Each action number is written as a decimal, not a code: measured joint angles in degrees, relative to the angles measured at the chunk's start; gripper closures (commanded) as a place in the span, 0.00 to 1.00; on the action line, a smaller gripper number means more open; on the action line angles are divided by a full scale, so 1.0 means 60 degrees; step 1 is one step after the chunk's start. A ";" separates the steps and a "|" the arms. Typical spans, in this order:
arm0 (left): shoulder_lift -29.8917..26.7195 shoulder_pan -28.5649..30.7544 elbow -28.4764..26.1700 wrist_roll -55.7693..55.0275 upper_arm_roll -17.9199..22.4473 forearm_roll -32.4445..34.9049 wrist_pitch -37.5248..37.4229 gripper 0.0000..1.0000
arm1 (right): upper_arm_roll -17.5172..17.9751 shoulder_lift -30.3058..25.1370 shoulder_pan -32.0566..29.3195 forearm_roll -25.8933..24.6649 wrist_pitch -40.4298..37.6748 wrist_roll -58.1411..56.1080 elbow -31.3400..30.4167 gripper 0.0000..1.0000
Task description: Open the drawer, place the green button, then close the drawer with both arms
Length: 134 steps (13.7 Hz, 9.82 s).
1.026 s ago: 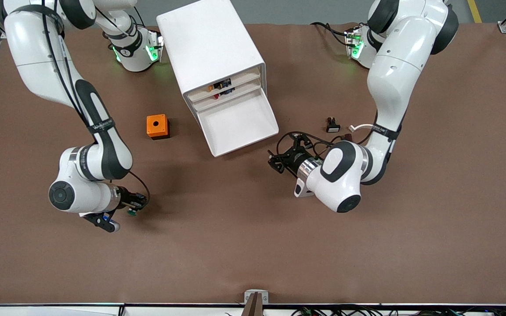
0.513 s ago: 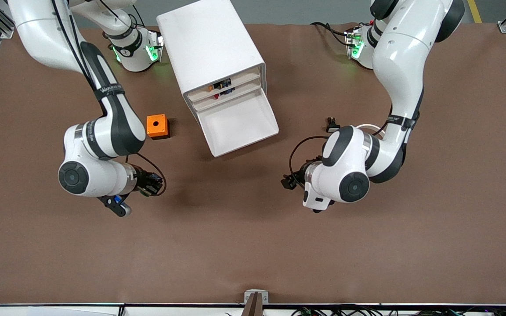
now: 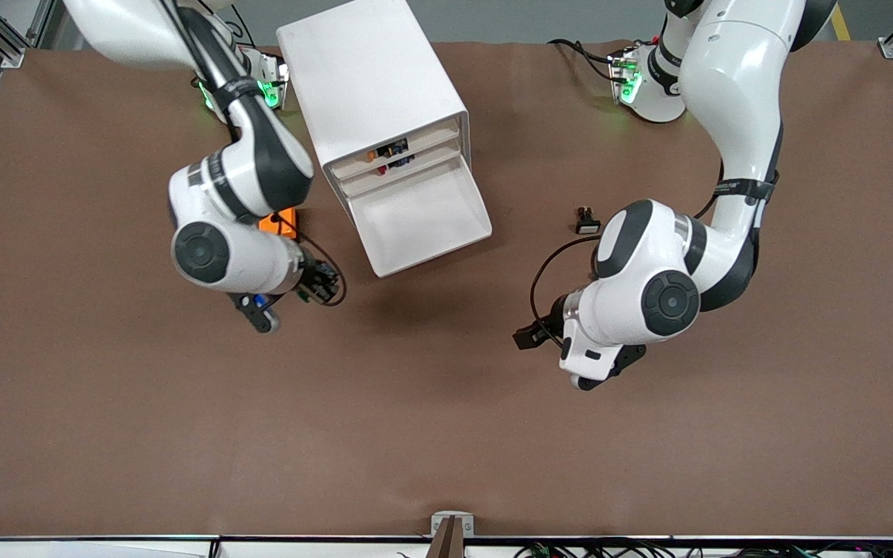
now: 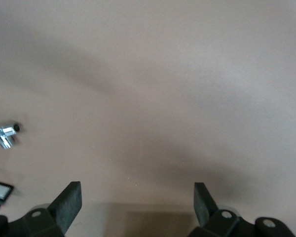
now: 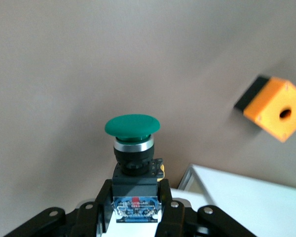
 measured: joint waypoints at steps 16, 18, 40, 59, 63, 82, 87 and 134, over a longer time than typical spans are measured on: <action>-0.0364 -0.0092 -0.0037 0.1411 0.0347 0.0150 0.0061 0.00 | -0.0029 -0.0342 0.3193 0.0388 0.5086 0.4698 -0.2833 0.54; -0.0364 -0.0127 -0.0071 0.1412 0.0348 0.0254 0.0117 0.00 | -0.0069 -0.0296 0.3193 0.0385 0.5128 0.4697 -0.2833 0.40; 0.0550 -0.3001 -0.1023 -0.2480 0.0333 0.2153 0.1596 0.00 | -0.0521 -0.1773 -0.3293 -0.1058 0.0418 -0.8344 -0.0212 0.00; 0.0914 -0.4038 -0.1771 -0.3900 -0.0232 0.1500 0.3247 0.00 | -0.0304 -0.4346 -0.4664 -0.2262 -0.1278 -1.3321 0.0173 0.00; 0.0914 -0.4057 -0.1922 -0.4086 -0.0574 0.0681 0.3247 0.00 | -0.0325 -0.4311 -0.4667 -0.2262 -0.1144 -1.3321 0.0161 0.00; 0.0907 -0.4461 -0.2355 -0.4170 -0.0739 -0.1984 0.3249 0.00 | -0.0395 -0.4309 -0.4680 -0.2262 -0.0909 -1.3318 0.0161 0.00; 0.0486 -0.3936 -0.2121 -0.4169 -0.0577 -0.1216 0.3370 0.00 | -0.0397 -0.4309 -0.4681 -0.2261 -0.0910 -1.3318 0.0160 0.00; -0.7554 0.3837 -0.5197 0.7373 0.0154 0.1810 -0.1490 0.00 | -0.0402 -0.4308 -0.4687 -0.2261 -0.0917 -1.3318 0.0157 0.00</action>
